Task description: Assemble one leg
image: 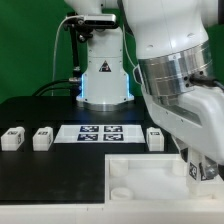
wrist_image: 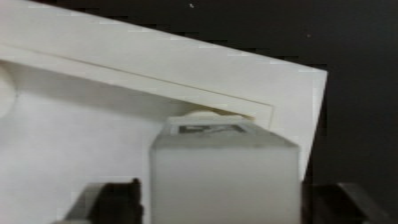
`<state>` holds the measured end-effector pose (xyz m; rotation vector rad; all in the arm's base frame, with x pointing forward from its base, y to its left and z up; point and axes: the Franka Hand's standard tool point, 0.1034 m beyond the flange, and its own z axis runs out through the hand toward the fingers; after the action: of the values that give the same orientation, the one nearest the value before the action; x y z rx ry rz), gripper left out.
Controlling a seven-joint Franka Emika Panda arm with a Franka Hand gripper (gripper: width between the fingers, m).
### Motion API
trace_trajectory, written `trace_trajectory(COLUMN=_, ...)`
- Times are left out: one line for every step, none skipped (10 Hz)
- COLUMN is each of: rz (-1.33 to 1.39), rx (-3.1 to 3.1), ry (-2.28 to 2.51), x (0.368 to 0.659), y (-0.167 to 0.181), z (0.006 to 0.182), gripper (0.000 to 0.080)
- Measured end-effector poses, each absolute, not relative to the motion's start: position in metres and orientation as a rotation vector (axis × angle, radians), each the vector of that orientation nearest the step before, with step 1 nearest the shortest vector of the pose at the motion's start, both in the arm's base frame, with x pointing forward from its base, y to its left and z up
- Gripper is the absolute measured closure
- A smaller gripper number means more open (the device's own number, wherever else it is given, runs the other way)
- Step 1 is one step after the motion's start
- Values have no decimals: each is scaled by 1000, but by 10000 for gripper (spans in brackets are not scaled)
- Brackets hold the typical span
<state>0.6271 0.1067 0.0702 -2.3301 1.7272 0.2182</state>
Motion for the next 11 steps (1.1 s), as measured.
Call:
trace_trajectory(rz=192, rx=-2519, ry=1456, x=624, y=108, z=69, gripper=247)
trace_trajectory(rz=207, rx=-2690, ry=1192, x=620, y=113, z=72, gripper=180)
trace_trajectory(rz=169, rx=-2733, ry=1061, x=624, y=111, z=72, gripper=157)
trace_trajectory(rz=153, rx=-2780, ry=923, x=623, y=109, z=71, gripper=157)
trace_trajectory(rz=138, rx=-2818, ry=798, x=623, y=109, z=71, gripper=151)
trace_trajectory(rz=76, rx=-2926, ry=437, x=624, y=109, z=72, gripper=151)
trace_trajectory(rz=27, rx=-2961, ry=175, x=625, y=111, z=72, gripper=150)
trace_trajectory(rz=8, rx=-2969, ry=26, x=626, y=111, z=71, gripper=150)
trace_trajectory(rz=10, rx=-2967, ry=39, x=626, y=110, z=71, gripper=150)
trace_trajectory(rz=15, rx=-2964, ry=90, x=626, y=111, z=71, gripper=201)
trace_trajectory(rz=16, rx=-2964, ry=97, x=626, y=111, z=71, gripper=201)
